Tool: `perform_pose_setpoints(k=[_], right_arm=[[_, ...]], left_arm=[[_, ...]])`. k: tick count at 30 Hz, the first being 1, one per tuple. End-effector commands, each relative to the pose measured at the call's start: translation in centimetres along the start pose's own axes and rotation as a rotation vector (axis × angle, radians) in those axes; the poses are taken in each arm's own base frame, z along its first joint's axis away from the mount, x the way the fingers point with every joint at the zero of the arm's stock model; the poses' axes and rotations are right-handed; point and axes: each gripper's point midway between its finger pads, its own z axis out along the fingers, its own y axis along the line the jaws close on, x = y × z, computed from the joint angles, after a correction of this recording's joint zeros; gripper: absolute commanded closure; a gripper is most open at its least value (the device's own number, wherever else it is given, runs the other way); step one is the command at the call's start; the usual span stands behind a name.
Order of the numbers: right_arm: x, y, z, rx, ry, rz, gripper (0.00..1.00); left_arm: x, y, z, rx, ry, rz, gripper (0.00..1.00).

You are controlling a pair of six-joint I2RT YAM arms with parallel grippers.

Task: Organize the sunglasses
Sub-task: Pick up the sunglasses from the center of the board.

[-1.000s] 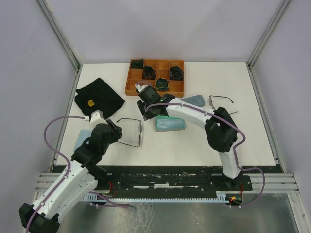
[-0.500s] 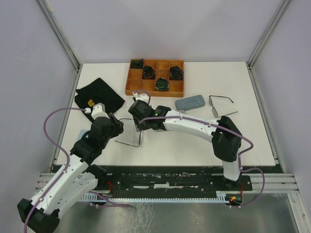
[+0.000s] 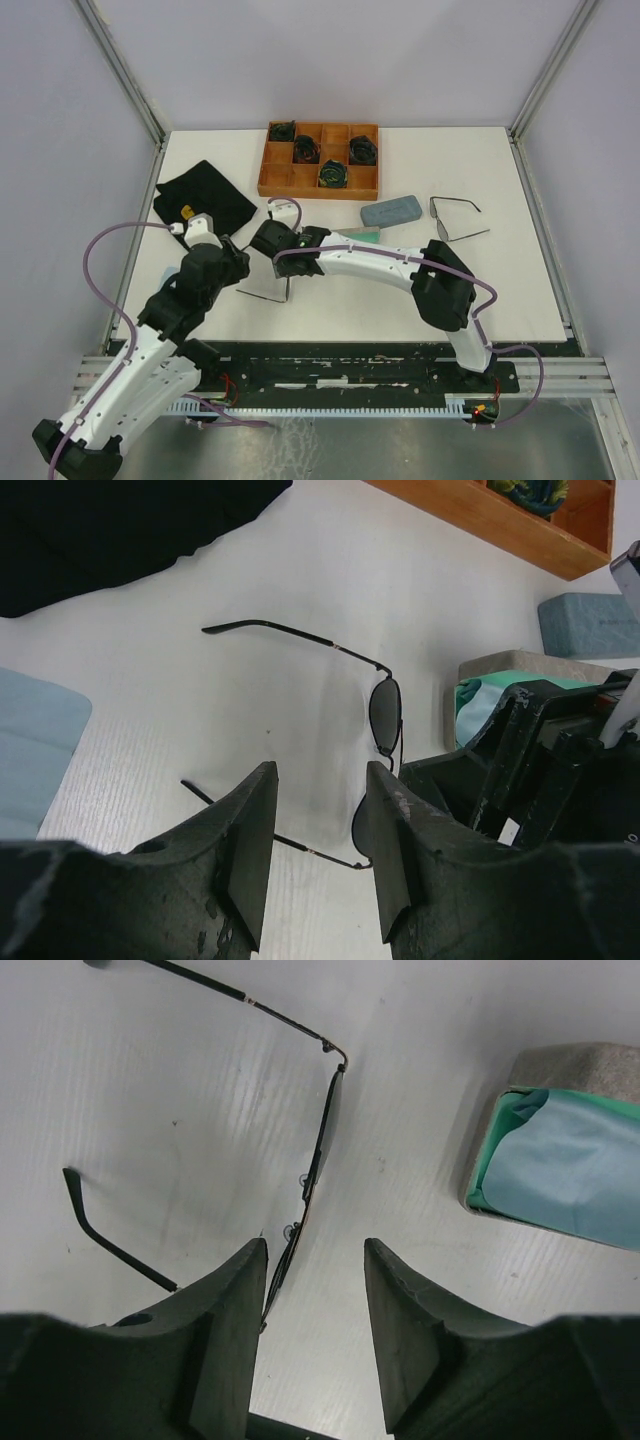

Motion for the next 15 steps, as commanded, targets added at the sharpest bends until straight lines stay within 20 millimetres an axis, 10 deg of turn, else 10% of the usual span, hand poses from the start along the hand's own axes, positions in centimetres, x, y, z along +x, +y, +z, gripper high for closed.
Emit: perform_pose_setpoints(k=[1,15], right_arm=[[-1.4,-0.8,-1.0,0.048,-0.065,0.055,0.48],[-0.3,-0.9,0.0,0.075,-0.052,0.138,0.52]], left_arm=[[-2.7,-0.1,-1.4,0.012,-0.095,-0.012,0.52],[-3.3,-0.6,-2.5,0.074,-0.137,-0.04,0.51]])
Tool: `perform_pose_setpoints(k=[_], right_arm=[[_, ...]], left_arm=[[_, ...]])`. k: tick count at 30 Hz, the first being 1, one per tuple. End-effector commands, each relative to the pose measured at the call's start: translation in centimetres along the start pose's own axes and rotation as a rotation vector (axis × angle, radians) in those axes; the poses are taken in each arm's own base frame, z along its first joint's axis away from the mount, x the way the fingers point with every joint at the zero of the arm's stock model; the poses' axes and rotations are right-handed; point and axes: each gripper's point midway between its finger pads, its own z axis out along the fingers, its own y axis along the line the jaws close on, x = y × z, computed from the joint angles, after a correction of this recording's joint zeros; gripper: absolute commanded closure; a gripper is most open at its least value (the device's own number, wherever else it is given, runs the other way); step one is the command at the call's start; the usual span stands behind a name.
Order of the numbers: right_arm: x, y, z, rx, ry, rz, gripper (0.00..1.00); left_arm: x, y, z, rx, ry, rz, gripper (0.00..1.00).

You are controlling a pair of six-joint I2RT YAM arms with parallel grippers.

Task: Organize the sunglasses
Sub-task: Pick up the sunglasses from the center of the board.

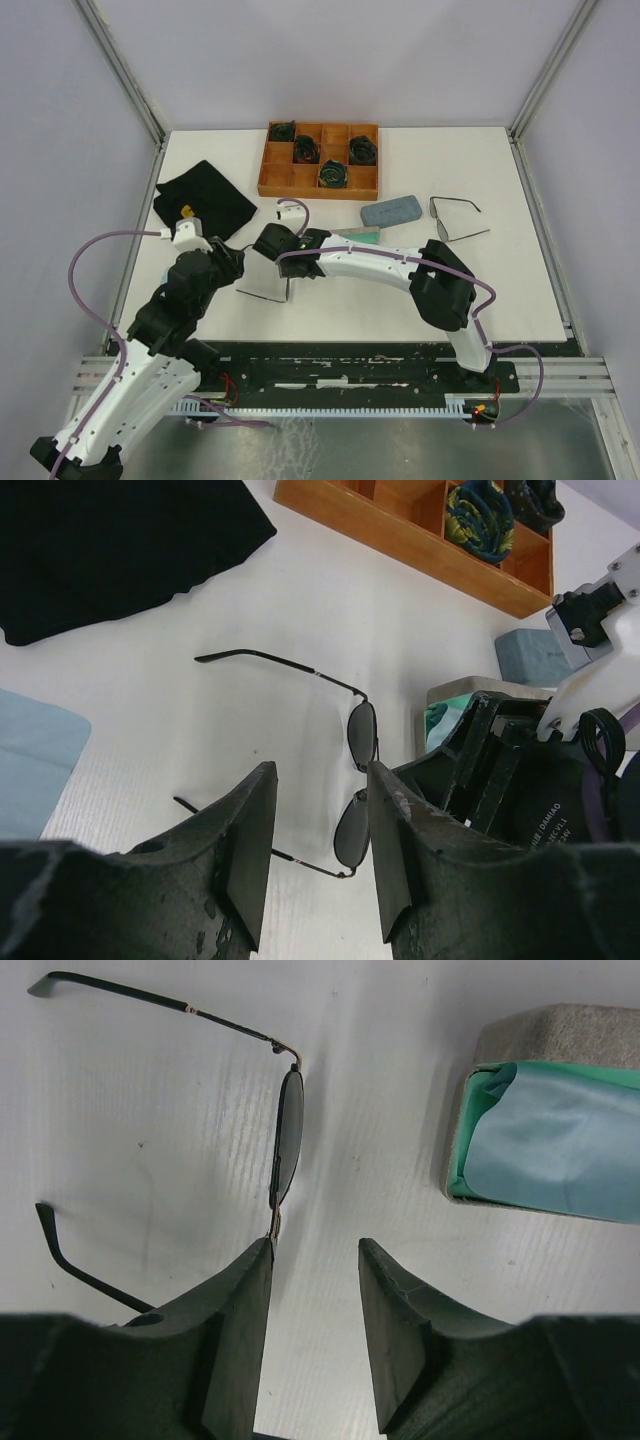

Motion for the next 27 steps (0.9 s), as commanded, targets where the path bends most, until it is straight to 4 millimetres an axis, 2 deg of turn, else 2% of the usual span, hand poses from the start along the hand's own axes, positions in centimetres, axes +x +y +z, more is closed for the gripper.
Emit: perform_pose_setpoints(k=[1,11,17,27], right_arm=[[-1.0,0.6,-0.7,-0.007,-0.038,0.059,0.52],[-1.7,1.2,-1.3,-0.049,-0.075,0.099,0.52],[-0.8,1.7,-0.2,-0.046,-0.04,0.083,0.52],[-1.0,2.5,0.3,-0.055,-0.04,0.069,0.55]], left_arm=[[-1.5,-0.7,-0.6,0.036,-0.046,-0.003,0.51],[-1.4,-0.9,-0.9,0.057,-0.052,-0.013,0.51],[-1.4,-1.0,-1.0,0.064,-0.057,-0.016,0.51],[-1.4,-1.1,-1.1,0.068,-0.058,-0.016,0.51]])
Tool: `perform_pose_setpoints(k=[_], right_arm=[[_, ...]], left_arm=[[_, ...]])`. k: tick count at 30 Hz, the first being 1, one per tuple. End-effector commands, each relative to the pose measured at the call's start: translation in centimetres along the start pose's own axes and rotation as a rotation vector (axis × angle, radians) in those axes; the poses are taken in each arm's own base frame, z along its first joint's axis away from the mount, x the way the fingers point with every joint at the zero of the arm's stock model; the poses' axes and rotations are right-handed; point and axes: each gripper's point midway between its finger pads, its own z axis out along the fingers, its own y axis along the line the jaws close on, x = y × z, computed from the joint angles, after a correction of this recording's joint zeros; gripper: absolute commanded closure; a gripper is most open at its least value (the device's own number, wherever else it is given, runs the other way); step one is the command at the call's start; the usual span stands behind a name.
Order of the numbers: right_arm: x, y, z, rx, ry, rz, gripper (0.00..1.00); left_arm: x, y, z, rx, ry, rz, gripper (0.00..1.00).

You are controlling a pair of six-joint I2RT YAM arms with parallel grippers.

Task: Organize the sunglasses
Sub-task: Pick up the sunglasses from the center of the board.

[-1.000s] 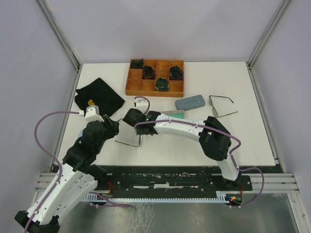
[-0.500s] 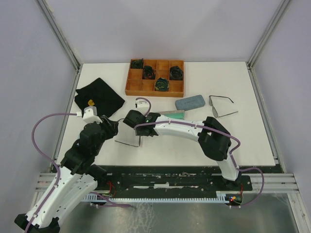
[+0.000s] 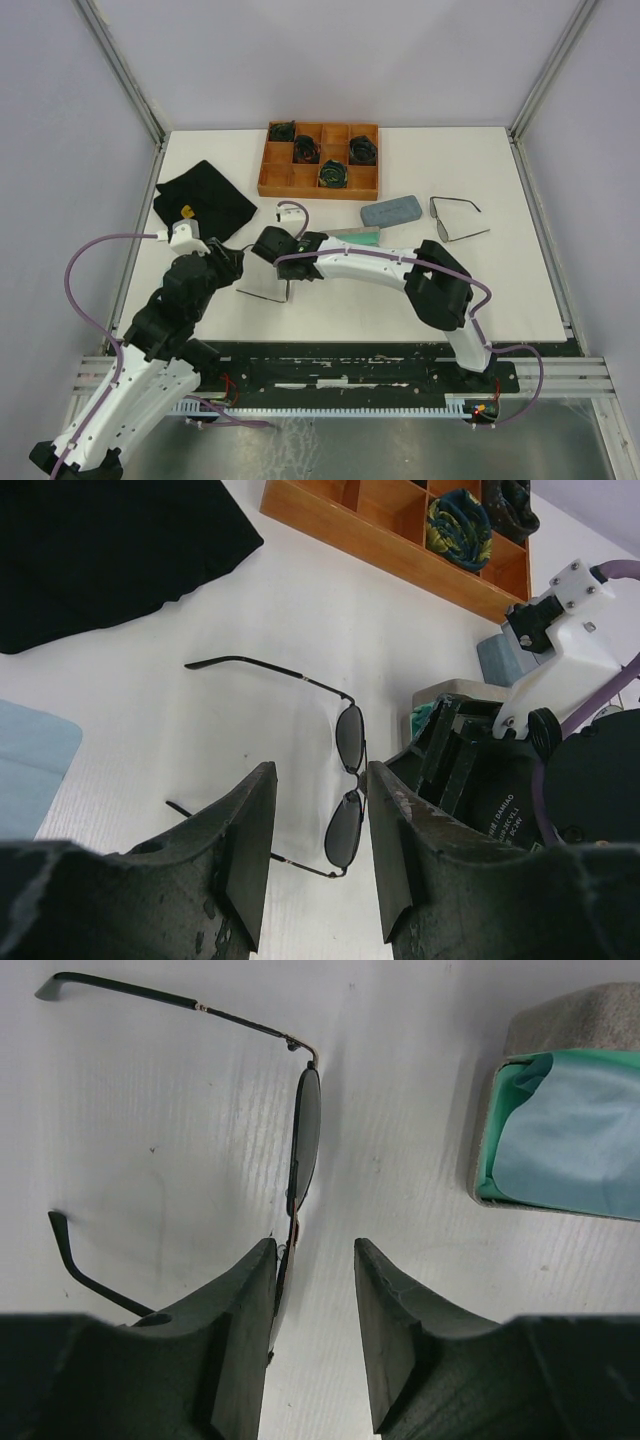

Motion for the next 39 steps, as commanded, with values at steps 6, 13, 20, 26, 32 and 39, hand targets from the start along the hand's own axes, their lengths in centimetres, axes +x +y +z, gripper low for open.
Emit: perform_pose_setpoints(k=[6,13,20,26,32,39], right_arm=[[-1.6,2.3,0.0,-0.045,-0.038,0.019,0.56],[-1.4,2.3,0.4,-0.03,-0.03,0.006,0.63],[-1.0,2.0,0.7,-0.011,-0.018,-0.006,0.73],[-0.5,1.8,1.0,-0.002,0.0,-0.015,0.74],[-0.6,1.8,0.9,-0.004,-0.002,-0.014,0.81],[-1.7,1.2,-0.3,-0.006,-0.04,-0.025,0.92]], left_arm=[[-0.8,-0.7,-0.3,0.032,-0.029,0.0,0.51],[-0.8,-0.6,-0.3,0.03,-0.03,-0.003,0.51],[-0.8,-0.7,-0.4,0.032,-0.03,-0.002,0.51],[-0.8,-0.7,-0.4,0.033,-0.031,-0.002,0.51],[-0.8,-0.7,-0.4,0.031,-0.029,0.001,0.51],[-0.8,-0.7,-0.4,0.031,-0.029,0.0,0.51]])
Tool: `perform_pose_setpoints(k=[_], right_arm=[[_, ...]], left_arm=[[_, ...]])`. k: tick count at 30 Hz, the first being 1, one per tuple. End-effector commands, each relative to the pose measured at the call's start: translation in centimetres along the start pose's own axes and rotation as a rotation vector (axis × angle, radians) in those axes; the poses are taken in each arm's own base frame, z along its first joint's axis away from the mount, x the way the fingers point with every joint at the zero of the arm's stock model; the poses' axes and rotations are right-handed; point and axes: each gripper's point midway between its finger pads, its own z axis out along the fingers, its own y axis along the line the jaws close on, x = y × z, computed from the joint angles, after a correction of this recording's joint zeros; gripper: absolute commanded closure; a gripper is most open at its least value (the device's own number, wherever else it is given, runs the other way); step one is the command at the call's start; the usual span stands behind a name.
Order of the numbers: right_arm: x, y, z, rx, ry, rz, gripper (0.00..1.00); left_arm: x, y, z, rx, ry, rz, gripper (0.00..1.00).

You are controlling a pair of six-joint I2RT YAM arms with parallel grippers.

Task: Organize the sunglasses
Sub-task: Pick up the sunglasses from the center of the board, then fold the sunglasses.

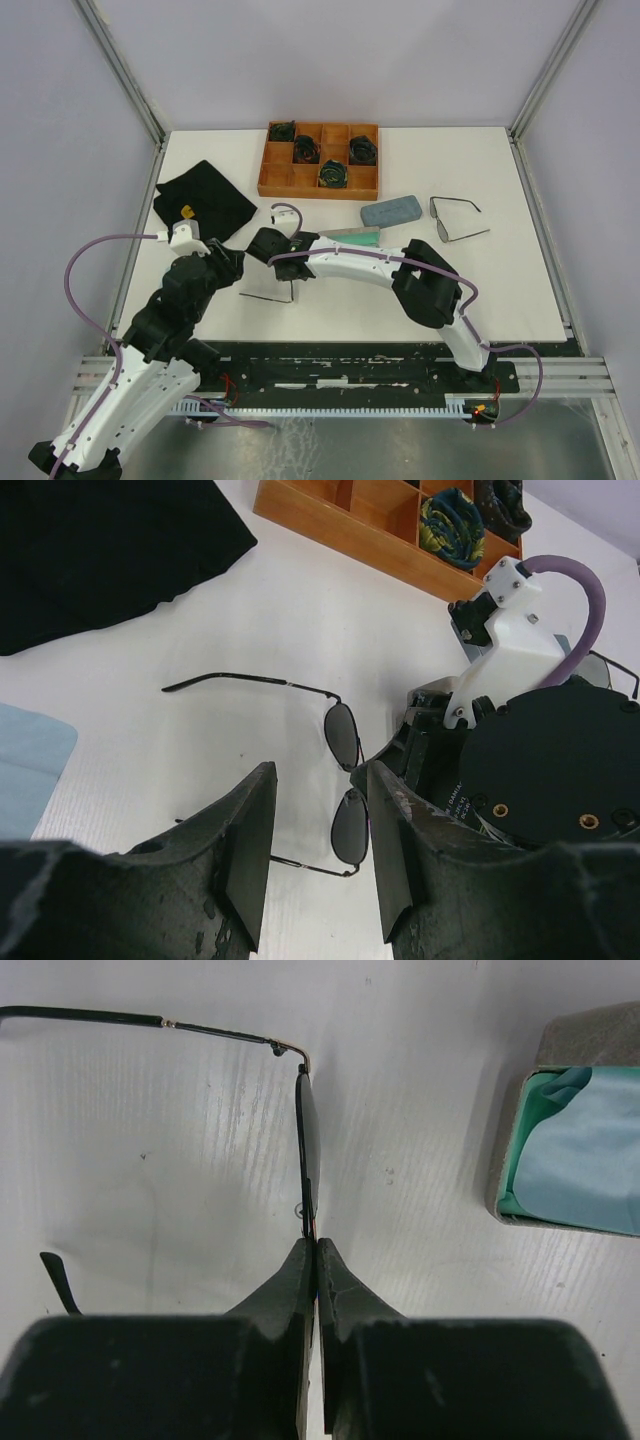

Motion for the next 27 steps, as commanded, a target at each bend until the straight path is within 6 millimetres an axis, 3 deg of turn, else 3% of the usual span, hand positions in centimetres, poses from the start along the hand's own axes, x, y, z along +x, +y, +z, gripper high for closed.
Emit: perform_pose_setpoints(k=[1,6,10,15,17,20,27], right_arm=[[-2.4,0.1,-2.2,-0.025,-0.076,0.001,0.92],[-2.5,-1.7,-4.1,-0.064,-0.107,-0.094,0.94],[-1.4,-4.6,-6.2,-0.074,-0.1,-0.195,0.94],[2.5,-9.8,-7.8,-0.079,-0.025,-0.327,0.94],[4.8,-12.1,-7.8,-0.08,0.032,-0.365,0.94],[6.7,-14.8,-7.7,-0.074,0.076,-0.356,0.93],[6.2,-18.0,-6.9,-0.086,0.063,-0.26,0.93]], left_arm=[[-0.8,-0.5,-0.2,0.017,-0.028,0.0,0.51],[-1.1,-0.5,-0.3,0.018,-0.033,0.001,0.51],[-1.2,-0.6,-0.5,0.024,-0.036,0.001,0.51],[-1.3,-0.7,-0.5,0.031,-0.039,0.006,0.51],[-1.3,-0.8,-0.5,0.036,-0.036,0.007,0.51],[-1.3,-0.8,-0.5,0.037,-0.037,0.008,0.51],[-1.1,-0.9,-0.4,0.036,-0.029,0.012,0.51]])
